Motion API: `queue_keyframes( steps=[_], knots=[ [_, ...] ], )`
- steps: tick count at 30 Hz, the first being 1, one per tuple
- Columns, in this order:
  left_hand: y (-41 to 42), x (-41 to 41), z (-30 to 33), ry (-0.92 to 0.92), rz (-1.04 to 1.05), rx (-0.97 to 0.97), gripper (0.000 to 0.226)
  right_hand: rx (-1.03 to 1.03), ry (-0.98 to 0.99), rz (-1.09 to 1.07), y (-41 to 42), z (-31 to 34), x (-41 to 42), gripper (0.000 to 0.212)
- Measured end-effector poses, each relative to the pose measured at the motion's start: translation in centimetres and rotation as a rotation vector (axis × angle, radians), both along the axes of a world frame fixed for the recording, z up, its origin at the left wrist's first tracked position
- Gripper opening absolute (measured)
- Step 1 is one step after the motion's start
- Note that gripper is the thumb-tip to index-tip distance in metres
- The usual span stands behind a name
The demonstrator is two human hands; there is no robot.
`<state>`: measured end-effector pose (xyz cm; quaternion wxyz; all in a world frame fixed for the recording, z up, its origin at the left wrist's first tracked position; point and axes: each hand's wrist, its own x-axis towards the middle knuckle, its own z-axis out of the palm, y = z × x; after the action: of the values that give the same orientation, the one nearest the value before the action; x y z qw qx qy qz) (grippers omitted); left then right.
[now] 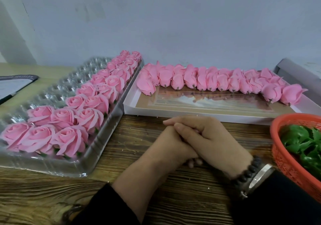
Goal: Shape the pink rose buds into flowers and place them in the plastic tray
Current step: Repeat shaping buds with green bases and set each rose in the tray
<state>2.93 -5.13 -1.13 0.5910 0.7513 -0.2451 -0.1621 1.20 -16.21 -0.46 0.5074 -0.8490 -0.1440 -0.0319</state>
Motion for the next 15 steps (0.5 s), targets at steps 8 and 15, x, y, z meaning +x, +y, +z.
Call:
queue_keyframes(
  steps=[8,15],
  knots=[
    [0.64,0.29,0.73,-0.222,0.011,0.022,0.025,0.043,-0.142,0.008,-0.46,-0.53,-0.03,0.055],
    [0.08,0.64,-0.2,-0.258,0.146,-0.069,0.005,0.2,-0.224,-0.149,0.2,-0.9,-0.03,0.06]
  ],
)
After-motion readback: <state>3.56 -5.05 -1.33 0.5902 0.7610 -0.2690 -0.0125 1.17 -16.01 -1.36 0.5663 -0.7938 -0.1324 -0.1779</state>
